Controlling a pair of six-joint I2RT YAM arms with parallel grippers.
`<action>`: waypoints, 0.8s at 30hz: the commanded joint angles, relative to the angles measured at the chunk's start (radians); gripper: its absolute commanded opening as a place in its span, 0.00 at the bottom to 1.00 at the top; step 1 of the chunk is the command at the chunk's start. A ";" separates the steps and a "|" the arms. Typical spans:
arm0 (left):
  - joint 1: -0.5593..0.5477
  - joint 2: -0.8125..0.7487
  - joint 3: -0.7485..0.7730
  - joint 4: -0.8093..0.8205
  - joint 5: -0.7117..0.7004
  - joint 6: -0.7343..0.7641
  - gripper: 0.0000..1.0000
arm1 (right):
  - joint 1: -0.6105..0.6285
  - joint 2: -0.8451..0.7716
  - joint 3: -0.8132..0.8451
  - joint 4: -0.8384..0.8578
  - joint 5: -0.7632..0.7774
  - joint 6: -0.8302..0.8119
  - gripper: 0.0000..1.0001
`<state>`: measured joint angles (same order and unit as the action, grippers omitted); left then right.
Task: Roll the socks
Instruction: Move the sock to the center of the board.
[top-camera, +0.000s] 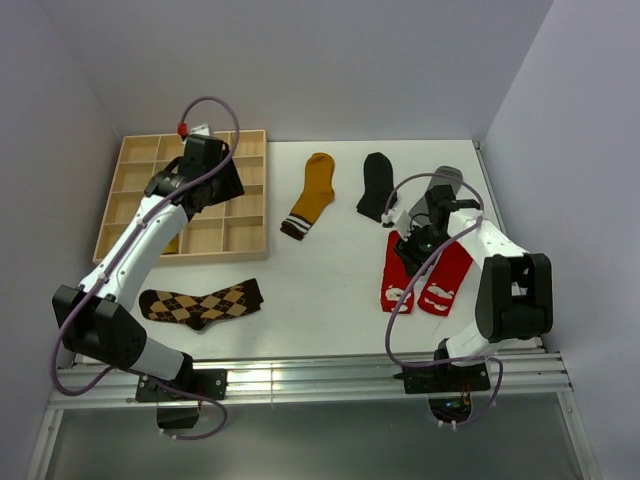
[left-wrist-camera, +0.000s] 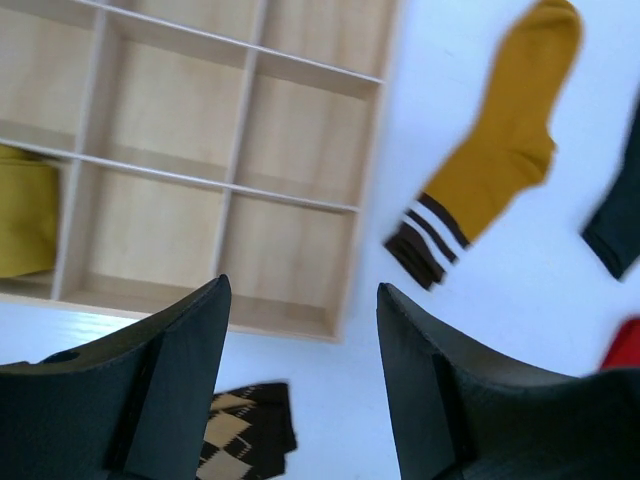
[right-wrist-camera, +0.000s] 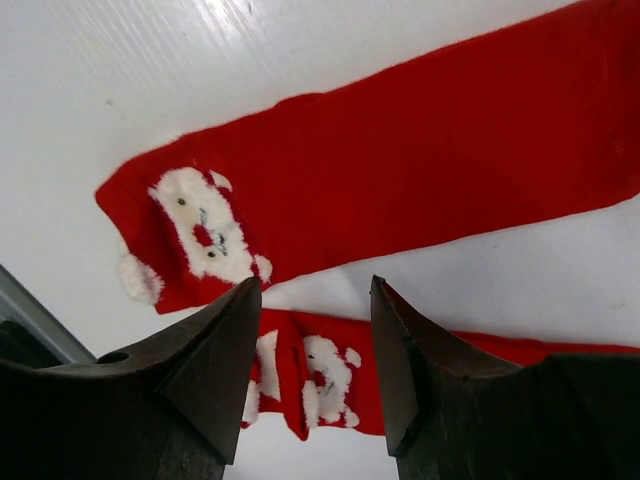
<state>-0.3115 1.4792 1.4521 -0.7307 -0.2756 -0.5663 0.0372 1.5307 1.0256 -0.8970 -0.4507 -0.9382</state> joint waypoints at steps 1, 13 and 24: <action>-0.072 -0.082 -0.024 0.079 0.027 -0.032 0.66 | 0.013 -0.009 -0.024 0.064 0.050 -0.060 0.56; -0.155 -0.229 -0.127 0.142 0.058 -0.046 0.66 | 0.173 0.084 -0.131 0.264 0.219 -0.016 0.57; -0.166 -0.283 -0.157 0.119 0.068 -0.040 0.66 | 0.332 0.255 0.123 0.176 0.144 0.160 0.56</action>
<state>-0.4717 1.2381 1.3014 -0.6292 -0.2245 -0.5991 0.3241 1.7546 1.0847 -0.7033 -0.2668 -0.8501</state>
